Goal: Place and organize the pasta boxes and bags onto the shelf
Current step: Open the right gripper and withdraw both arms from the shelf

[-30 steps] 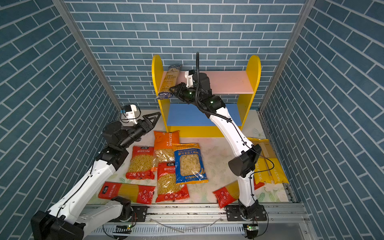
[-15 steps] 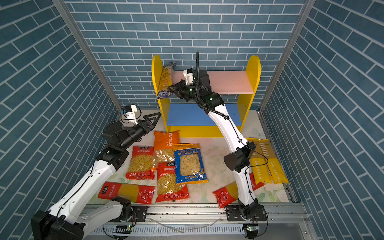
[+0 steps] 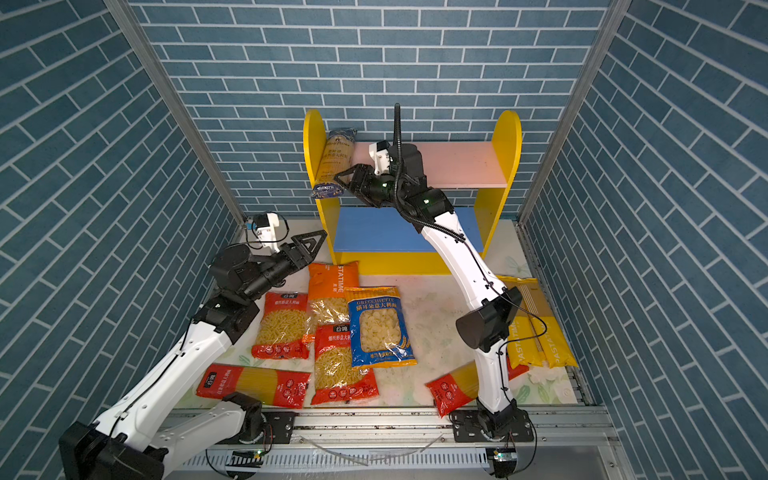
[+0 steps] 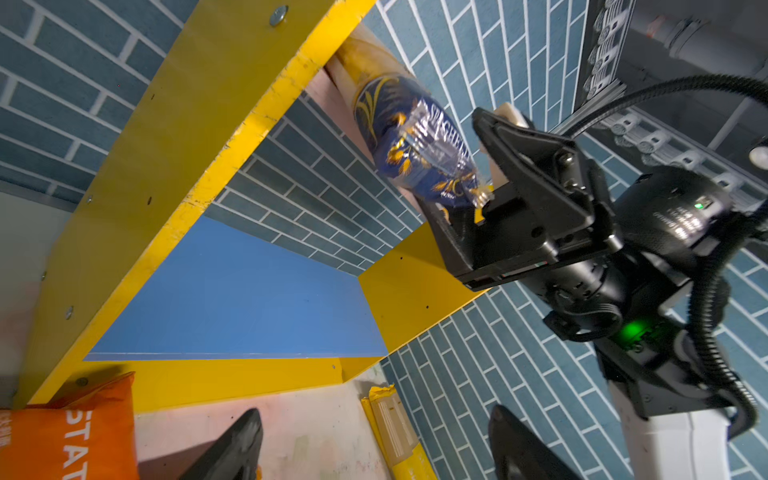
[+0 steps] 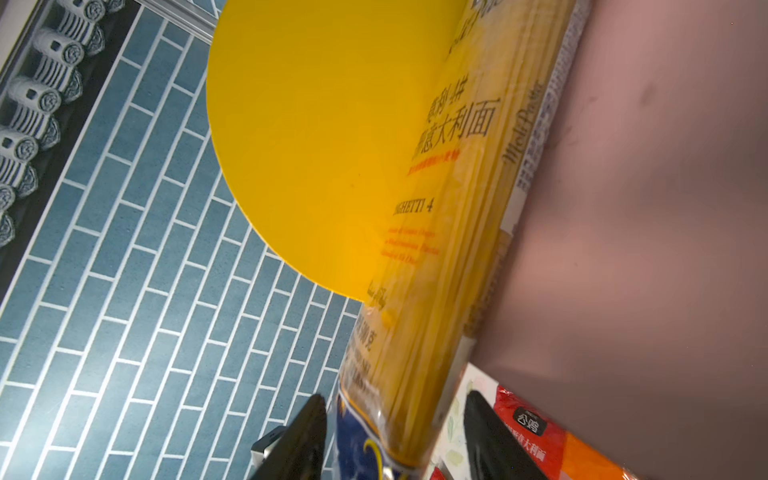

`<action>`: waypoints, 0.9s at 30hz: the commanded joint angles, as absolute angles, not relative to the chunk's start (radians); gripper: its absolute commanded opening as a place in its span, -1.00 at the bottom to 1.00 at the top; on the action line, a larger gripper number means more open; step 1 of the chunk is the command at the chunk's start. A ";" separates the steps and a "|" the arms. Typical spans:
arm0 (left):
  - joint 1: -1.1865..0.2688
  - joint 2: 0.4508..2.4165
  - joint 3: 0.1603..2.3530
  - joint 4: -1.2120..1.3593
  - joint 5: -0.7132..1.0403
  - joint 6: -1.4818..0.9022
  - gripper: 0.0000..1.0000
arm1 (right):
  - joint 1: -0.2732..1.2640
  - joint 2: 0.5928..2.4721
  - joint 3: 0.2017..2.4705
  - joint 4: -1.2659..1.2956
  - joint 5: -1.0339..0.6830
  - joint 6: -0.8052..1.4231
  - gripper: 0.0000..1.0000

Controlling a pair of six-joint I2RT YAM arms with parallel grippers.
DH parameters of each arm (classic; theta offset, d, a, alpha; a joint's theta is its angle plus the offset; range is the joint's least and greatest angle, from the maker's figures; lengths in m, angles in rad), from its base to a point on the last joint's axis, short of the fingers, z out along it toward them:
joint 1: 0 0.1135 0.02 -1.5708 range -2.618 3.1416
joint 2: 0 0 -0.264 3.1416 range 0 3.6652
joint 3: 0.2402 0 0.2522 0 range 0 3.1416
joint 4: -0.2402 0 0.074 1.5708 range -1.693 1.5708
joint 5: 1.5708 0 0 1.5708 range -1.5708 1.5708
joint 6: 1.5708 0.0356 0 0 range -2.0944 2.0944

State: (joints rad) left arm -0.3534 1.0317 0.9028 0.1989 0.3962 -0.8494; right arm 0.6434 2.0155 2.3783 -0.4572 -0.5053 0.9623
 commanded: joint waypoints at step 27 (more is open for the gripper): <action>-0.954 1.385 0.982 0.077 -0.099 -0.306 0.68 | 0.651 1.130 1.029 -0.813 0.104 0.786 0.19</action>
State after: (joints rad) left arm -0.9035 1.3216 0.9318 0.0483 -0.0872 -0.3462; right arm 0.6556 1.1564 1.1088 -0.6674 -0.0246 0.7799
